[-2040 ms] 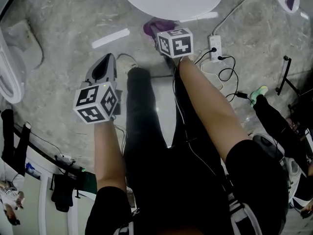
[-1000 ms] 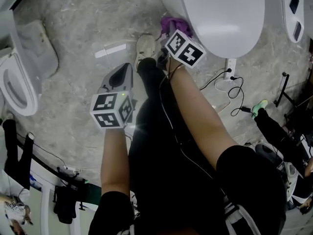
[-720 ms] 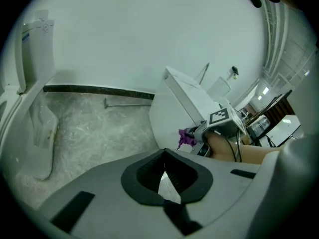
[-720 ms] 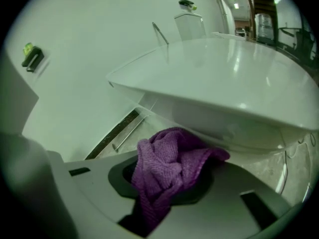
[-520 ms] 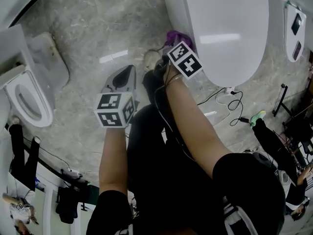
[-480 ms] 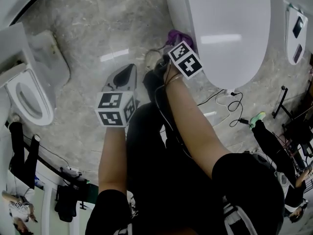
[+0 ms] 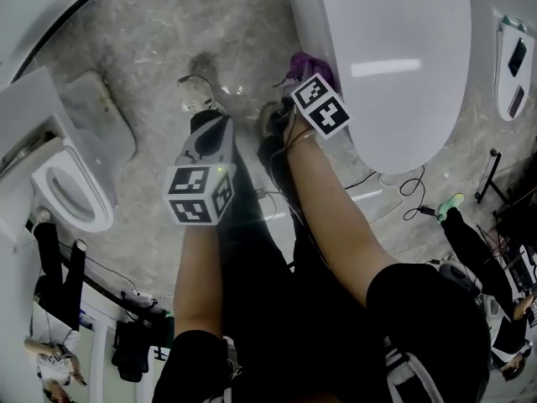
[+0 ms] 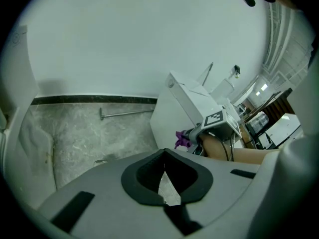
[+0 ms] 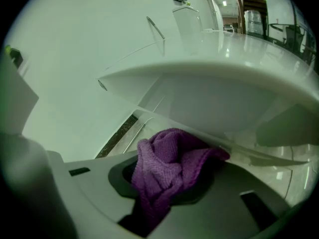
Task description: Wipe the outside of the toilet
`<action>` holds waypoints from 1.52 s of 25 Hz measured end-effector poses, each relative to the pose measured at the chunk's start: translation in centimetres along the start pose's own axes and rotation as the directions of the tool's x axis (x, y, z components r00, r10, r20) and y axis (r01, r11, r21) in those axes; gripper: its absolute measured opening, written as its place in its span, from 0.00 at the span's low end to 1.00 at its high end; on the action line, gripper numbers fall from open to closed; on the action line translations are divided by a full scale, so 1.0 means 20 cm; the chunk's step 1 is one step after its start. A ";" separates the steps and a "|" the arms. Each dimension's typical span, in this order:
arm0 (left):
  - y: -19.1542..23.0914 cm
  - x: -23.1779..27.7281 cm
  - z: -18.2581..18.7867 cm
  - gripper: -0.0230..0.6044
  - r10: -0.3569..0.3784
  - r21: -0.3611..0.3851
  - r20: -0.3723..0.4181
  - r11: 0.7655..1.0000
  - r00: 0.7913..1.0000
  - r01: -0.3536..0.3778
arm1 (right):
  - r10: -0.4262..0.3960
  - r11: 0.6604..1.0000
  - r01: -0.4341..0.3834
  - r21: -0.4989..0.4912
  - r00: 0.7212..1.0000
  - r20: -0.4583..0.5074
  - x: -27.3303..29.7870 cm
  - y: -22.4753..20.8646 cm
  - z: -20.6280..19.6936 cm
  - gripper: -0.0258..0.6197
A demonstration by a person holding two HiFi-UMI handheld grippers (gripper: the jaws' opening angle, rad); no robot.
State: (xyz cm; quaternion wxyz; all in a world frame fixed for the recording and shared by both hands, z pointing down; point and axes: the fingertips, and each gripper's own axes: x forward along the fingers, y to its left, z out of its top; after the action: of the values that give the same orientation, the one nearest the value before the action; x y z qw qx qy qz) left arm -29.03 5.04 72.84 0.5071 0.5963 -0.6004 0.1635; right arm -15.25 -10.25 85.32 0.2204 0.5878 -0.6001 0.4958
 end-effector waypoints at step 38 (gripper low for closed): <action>0.81 0.23 1.14 0.05 -0.130 0.186 -0.035 0.973 0.991 0.134 | 0.450 0.874 -0.342 -0.345 0.839 0.305 0.41 1.57 0.68 0.18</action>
State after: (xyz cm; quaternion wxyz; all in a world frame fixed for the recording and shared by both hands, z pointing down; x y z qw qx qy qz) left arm -51.70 -12.07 73.29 0.4652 0.6781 -0.5356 0.1922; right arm -41.61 -31.63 76.12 0.0727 0.4967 -0.8036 0.3199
